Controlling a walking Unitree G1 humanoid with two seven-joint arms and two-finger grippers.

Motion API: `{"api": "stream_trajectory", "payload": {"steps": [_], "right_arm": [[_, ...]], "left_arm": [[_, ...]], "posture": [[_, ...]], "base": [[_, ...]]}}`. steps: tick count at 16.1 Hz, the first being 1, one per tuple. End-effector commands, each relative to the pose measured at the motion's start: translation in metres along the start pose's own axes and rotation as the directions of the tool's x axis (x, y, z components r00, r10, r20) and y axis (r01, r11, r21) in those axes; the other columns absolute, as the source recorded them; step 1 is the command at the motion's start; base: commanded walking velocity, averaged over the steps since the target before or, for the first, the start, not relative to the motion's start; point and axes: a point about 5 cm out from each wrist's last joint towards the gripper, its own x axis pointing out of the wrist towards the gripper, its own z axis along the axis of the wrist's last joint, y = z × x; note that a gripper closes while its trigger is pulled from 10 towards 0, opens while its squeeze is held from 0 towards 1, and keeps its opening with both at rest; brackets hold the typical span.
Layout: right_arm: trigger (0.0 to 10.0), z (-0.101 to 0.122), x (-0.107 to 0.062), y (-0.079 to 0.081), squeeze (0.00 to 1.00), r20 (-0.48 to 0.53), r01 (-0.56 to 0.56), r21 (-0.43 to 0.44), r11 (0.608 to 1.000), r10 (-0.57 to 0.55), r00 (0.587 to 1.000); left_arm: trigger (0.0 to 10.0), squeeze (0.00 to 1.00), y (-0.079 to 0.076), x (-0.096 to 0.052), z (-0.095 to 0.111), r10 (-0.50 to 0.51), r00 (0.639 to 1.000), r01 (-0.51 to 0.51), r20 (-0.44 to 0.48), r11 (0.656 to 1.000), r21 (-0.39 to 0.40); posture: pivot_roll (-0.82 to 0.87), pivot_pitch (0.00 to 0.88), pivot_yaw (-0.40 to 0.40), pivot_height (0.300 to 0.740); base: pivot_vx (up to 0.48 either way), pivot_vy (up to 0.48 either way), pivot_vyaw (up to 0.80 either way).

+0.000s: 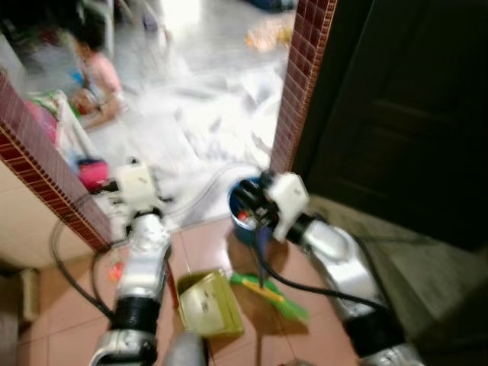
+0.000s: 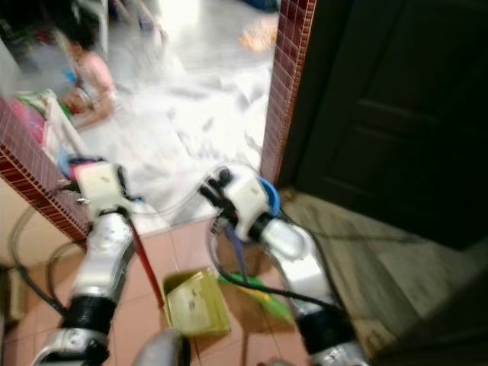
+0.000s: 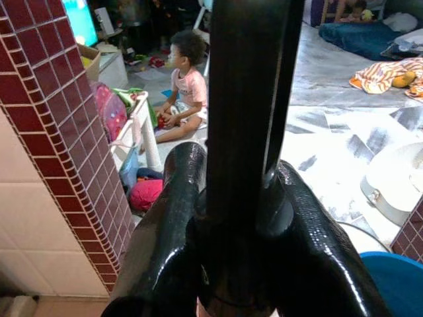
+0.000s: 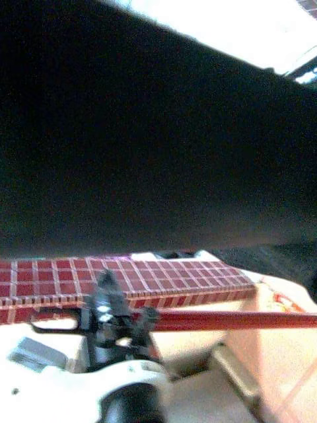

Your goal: Sweep floor

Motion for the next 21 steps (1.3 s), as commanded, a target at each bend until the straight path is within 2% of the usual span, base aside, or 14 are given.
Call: {"api": "stream_trajectory", "payload": {"steps": [1, 4, 13, 21], "right_arm": [[10.0, 0.010, 0.000, -0.004, 0.00, 0.045, 0.027, -0.036, 0.999, -0.026, 0.999], [10.0, 0.011, 0.001, -0.005, 0.00, 0.057, 0.070, -0.048, 0.996, -0.067, 0.996], [10.0, 0.019, 0.000, -0.022, 0.00, 0.101, 0.252, -0.098, 0.963, -0.242, 0.965], [10.0, 0.017, -0.001, -0.025, 0.00, 0.102, 0.281, -0.111, 0.953, -0.270, 0.957]], "left_arm": [[10.0, 0.00, -0.006, 0.002, 0.010, -0.027, 0.999, 0.027, 0.034, 1.000, -0.013], [10.0, 0.00, -0.005, 0.002, 0.010, -0.040, 0.998, 0.041, 0.038, 0.999, -0.018], [10.0, 0.00, -0.011, 0.001, 0.012, -0.094, 0.995, 0.095, 0.045, 0.995, -0.021], [10.0, 0.00, -0.014, 0.000, 0.011, -0.095, 0.995, 0.096, 0.036, 0.995, -0.019]], "posture": [[-0.04, 0.061, 0.020, 0.740], [-0.04, 0.064, 0.023, 0.740], [-0.05, 0.072, 0.020, 0.740], [-0.05, 0.074, 0.017, 0.740]], "base": [[0.000, 0.000, 0.42], [0.176, 0.267, 0.68], [0.273, 0.394, 0.00], [0.320, 0.358, 0.00]]}}
